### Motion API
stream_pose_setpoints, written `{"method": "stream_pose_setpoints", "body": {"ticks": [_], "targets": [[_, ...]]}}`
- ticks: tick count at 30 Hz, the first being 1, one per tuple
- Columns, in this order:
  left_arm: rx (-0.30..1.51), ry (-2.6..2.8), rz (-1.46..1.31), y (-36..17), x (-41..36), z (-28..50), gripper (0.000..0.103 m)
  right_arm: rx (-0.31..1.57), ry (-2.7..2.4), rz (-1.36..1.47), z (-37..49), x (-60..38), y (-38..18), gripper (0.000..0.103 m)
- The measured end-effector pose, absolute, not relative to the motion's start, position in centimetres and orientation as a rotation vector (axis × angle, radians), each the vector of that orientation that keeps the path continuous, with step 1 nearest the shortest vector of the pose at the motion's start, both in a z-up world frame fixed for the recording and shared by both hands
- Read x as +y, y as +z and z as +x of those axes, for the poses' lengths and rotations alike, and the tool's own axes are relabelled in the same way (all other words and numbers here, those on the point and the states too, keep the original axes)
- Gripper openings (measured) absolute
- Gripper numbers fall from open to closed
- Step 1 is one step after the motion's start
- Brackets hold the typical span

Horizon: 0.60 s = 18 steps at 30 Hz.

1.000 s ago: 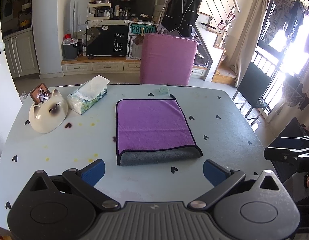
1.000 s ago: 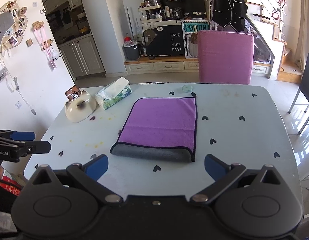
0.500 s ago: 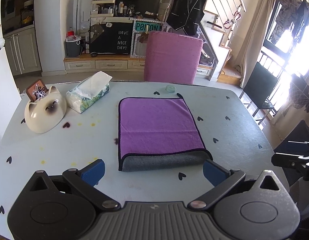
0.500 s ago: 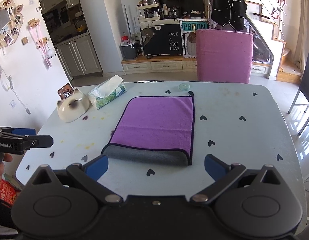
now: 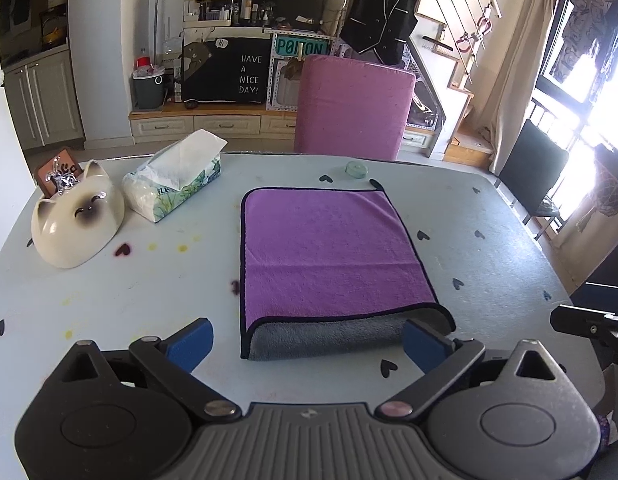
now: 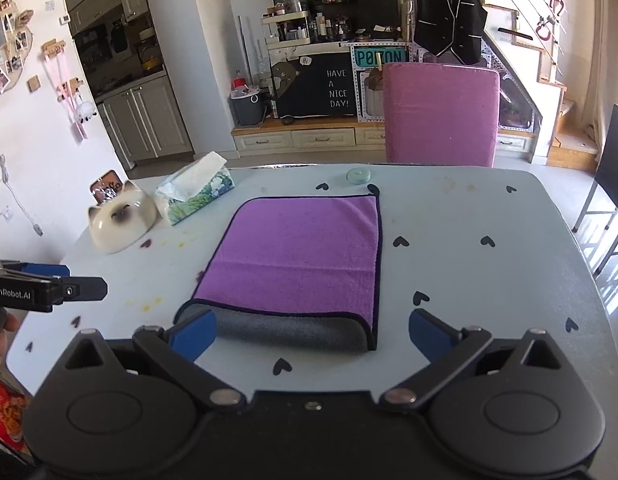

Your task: Fold towel

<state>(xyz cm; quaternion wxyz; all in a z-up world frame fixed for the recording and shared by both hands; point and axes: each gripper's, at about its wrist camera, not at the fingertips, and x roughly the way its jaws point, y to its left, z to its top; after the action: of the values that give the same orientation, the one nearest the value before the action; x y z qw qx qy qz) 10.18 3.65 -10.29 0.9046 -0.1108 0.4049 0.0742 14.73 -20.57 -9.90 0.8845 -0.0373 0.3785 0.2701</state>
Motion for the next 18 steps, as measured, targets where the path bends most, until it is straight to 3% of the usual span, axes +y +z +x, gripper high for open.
{"method": "stream_pose_setpoints", "body": {"ticks": [18], "targets": [[0.909, 0.151, -0.189, -17.7, 4.5, 15.3, 0.093, 0.829, 0.564, -0.119, 19.2, -17.5, -16.6, 0.102]]}}
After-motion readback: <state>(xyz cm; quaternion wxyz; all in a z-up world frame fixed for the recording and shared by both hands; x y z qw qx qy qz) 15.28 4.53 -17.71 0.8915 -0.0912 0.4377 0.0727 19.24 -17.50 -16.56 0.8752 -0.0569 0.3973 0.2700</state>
